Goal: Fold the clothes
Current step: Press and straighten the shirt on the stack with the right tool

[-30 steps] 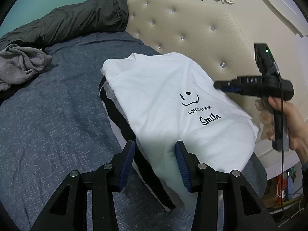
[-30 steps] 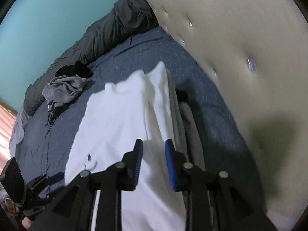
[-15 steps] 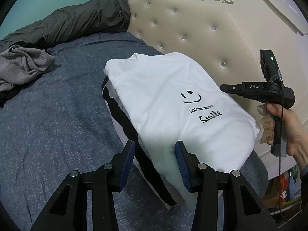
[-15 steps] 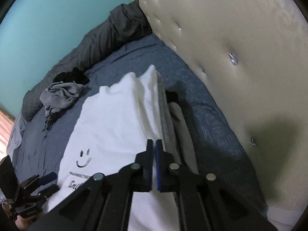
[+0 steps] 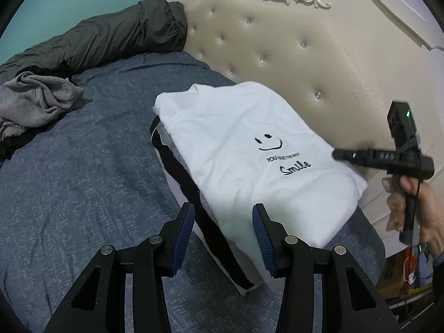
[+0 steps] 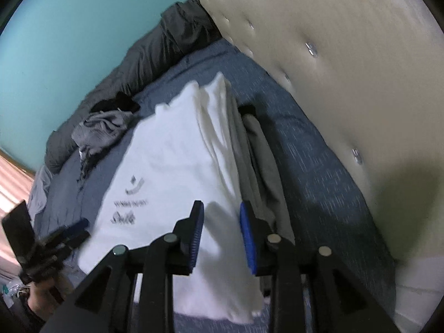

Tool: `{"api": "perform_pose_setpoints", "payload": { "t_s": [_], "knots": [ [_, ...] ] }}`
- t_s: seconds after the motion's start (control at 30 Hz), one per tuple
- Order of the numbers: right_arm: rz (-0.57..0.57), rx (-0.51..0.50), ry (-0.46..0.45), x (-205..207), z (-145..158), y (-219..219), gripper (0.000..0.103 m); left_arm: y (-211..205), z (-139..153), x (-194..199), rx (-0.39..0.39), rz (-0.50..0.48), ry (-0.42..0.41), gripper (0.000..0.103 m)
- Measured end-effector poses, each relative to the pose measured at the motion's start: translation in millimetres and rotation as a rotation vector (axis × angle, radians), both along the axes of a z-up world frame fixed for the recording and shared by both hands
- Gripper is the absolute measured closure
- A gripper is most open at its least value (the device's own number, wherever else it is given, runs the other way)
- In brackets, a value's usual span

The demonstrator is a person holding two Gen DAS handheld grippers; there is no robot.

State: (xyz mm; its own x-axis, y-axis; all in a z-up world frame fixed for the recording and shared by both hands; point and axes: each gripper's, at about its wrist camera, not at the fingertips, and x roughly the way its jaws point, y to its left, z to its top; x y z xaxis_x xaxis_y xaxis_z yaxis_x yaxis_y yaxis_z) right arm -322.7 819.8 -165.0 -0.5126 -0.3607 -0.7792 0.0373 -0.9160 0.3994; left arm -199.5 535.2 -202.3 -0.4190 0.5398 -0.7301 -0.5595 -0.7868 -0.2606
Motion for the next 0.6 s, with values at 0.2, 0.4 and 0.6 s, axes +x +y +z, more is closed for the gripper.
{"api": "perform_pose_setpoints", "payload": {
  "t_s": [0.2, 0.4, 0.6],
  "knots": [
    [-0.031, -0.014, 0.014, 13, -7, 4, 0.099, -3, 5, 9, -0.012, -0.007, 0.007, 0.055],
    [-0.104, -0.035, 0.032, 24, -9, 14, 0.099, -7, 11, 18, -0.026, -0.016, 0.012, 0.055],
    [-0.187, 0.009, 0.040, 39, -1, 26, 0.099, -9, 18, 25, -0.030, -0.019, 0.021, 0.055]
  ]
}}
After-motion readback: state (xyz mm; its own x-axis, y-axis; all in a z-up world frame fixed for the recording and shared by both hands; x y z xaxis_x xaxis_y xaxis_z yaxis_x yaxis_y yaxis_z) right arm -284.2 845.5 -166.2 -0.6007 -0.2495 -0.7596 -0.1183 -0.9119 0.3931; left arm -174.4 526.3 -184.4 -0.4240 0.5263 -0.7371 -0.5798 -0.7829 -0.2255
